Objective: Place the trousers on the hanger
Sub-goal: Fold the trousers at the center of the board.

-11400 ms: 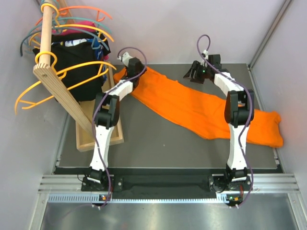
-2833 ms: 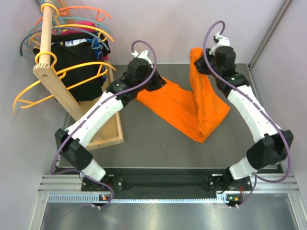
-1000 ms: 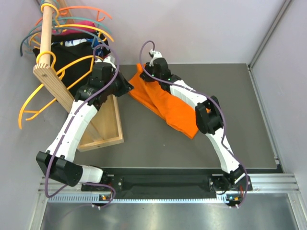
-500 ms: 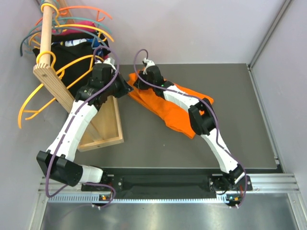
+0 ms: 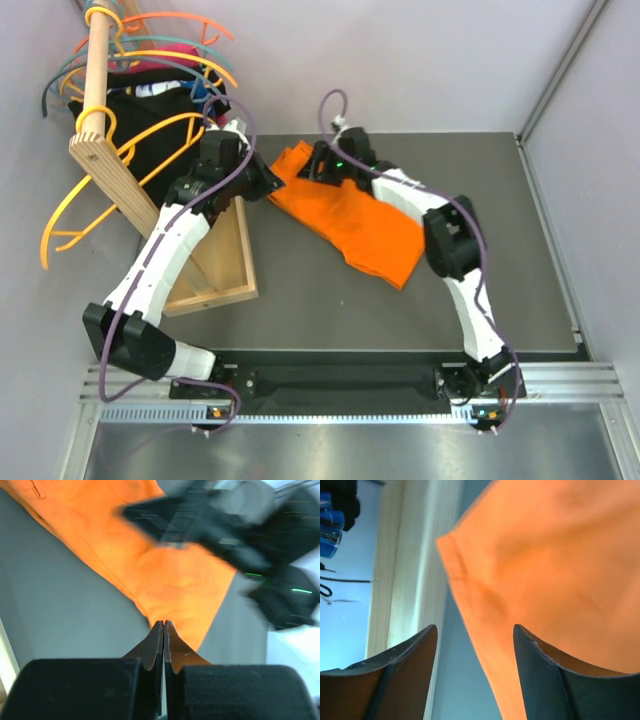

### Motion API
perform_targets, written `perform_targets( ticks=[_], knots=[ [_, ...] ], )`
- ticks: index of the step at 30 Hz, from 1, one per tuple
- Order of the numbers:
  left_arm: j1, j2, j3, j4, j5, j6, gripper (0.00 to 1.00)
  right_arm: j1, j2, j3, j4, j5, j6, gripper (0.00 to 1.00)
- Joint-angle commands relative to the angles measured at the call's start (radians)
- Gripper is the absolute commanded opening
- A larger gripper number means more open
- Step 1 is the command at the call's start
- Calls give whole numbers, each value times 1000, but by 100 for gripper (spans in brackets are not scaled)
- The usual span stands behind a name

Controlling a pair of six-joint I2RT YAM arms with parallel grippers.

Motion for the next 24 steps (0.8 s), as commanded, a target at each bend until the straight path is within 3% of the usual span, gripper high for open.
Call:
perform_targets(
  ticks=[1,8,11,15,19,24],
  knots=[
    [-45,22,-32,78,-55,20,0,-132,-271,-143,-39,-46,6,62],
    [-319,-91,-281,278,-296,80,0,-313,-561,-437,-169,-111,-126,61],
    [-370,-58,-335,335,-275,117,0,-377,-669,-580,-188,-169,-145,60],
    [-375,169,-184,349,-189,199,0,-433,-808,-781,-194,-279,-149,59],
    [-348,378,-34,401,-160,232,0,-434,-815,-853,-194,-410,-189,58],
    [-271,648,198,479,27,177,0,-442,-776,-886,-182,-479,-217,53]
  ],
)
